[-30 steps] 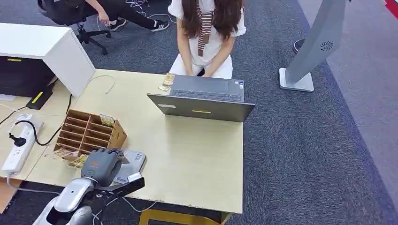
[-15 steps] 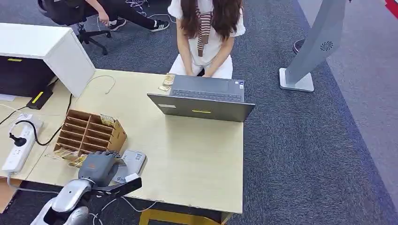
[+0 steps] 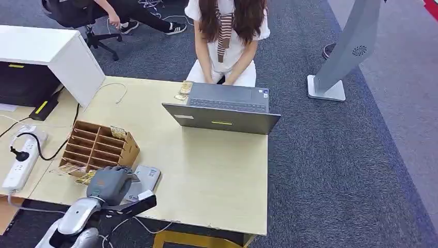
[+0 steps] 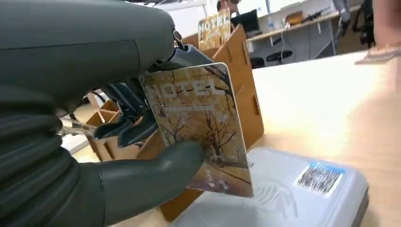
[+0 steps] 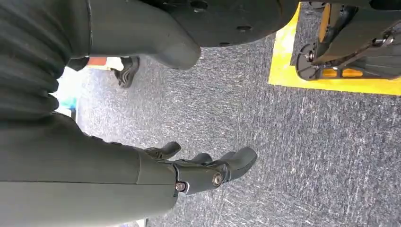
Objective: Pass the card to the sensor for recognition and then transmit it.
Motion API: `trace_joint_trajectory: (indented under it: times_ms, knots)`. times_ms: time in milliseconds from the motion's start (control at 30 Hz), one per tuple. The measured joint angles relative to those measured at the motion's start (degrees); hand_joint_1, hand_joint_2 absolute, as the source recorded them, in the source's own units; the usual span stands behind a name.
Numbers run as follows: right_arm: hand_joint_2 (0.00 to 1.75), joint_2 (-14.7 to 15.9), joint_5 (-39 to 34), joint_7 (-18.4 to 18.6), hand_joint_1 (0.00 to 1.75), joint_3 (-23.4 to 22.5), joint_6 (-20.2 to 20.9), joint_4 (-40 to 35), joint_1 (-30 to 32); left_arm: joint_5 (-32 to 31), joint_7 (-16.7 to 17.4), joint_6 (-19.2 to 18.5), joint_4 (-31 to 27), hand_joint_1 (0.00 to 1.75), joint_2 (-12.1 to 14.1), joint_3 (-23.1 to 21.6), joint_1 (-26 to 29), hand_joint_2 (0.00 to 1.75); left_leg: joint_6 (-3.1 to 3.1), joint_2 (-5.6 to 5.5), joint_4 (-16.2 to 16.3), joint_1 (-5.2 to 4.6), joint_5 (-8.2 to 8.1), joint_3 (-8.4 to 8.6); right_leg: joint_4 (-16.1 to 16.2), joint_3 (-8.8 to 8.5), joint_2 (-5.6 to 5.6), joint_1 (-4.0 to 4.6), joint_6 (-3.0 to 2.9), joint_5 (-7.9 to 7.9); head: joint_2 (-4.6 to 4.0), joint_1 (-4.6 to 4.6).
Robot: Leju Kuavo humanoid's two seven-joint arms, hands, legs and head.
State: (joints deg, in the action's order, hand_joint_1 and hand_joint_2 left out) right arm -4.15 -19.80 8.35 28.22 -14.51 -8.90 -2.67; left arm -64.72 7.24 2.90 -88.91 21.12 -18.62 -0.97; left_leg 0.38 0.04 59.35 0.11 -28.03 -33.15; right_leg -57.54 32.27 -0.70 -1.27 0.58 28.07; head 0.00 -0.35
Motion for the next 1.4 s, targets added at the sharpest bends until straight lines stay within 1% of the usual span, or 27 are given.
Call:
trace_joint_trajectory:
  times_ms: [100, 167, 300, 533, 767, 933, 1167, 1400]
  knots:
    - [1.75, 0.0, 0.0, 0.0, 0.00, 0.0, 0.1, 0.0, 0.0, -0.9, -0.9, 2.9, 0.0, 1.75, -1.3, 0.0, -0.4, 1.75, 0.00, 0.00, 0.0, 0.00, 0.00, 0.00, 0.0, 0.00, 0.00, 0.00, 0.00, 0.00, -0.02, 0.00]
    - [1.75, 0.0, 0.0, -0.1, 0.00, 0.0, 0.1, 0.0, 0.0, -1.1, -1.4, 3.9, 0.0, 1.75, -2.0, 0.0, -0.6, 1.75, 0.00, 0.00, 0.0, 0.00, 0.00, 0.00, 0.0, 0.00, 0.00, 0.00, 0.00, 0.00, 0.00, 0.02]
    - [1.75, 0.0, 0.0, -0.2, 0.00, 0.0, 0.3, 0.0, 0.0, -1.3, -1.9, 3.9, 0.0, 1.75, -2.8, 0.0, -0.7, 1.75, 0.00, 0.00, 0.0, 0.00, 0.00, 0.00, 0.0, 0.00, 0.00, 0.00, 0.00, 0.00, -0.02, 0.00]
    - [1.75, 0.0, 0.0, -0.2, 0.00, 0.0, 0.6, 0.0, 0.0, -1.1, -2.0, 3.5, -0.1, 1.75, -3.2, 0.0, -0.6, 1.75, 0.00, 0.00, 0.0, 0.01, 0.00, 0.00, 0.0, 0.00, 0.00, 0.01, 0.00, 0.00, 0.00, 0.00]
    - [1.75, 0.0, 0.0, -0.2, 0.00, 0.0, 0.9, 0.0, 0.0, -0.5, -2.1, 2.3, -0.1, 1.75, -3.3, 0.0, -0.6, 1.75, 0.00, 0.00, 0.0, 0.01, 0.00, -0.01, 0.0, 0.00, 0.00, 0.01, 0.00, 0.00, 0.00, 0.00]
    - [1.75, 0.0, 0.0, -0.2, 0.00, 0.0, 0.9, 0.0, 0.0, 0.5, -1.9, -0.6, 0.0, 1.75, -2.6, 0.0, -0.6, 1.75, 0.00, 0.01, 0.0, 0.01, 0.00, -0.01, 0.0, 0.00, 0.00, 0.01, 0.00, 0.00, 0.00, 0.00]
    - [1.75, 0.0, 0.0, -0.2, 0.00, 0.1, 0.9, 0.0, 0.0, 0.7, -1.8, -0.7, 0.0, 1.75, -1.9, 0.0, -0.6, 1.75, 0.00, 0.00, 0.0, 0.01, 0.00, -0.01, 0.0, 0.00, 0.00, 0.01, 0.00, 0.00, 0.00, 0.00]
    - [1.75, 0.0, 0.0, -0.2, 0.00, 0.1, 1.0, 0.0, 0.0, 1.6, -1.8, -2.4, 0.1, 1.75, -1.3, 0.0, -0.6, 1.75, 0.00, 0.00, 0.0, 0.01, 0.00, -0.01, 0.0, 0.00, 0.00, 0.01, 0.00, 0.00, 0.00, 0.00]
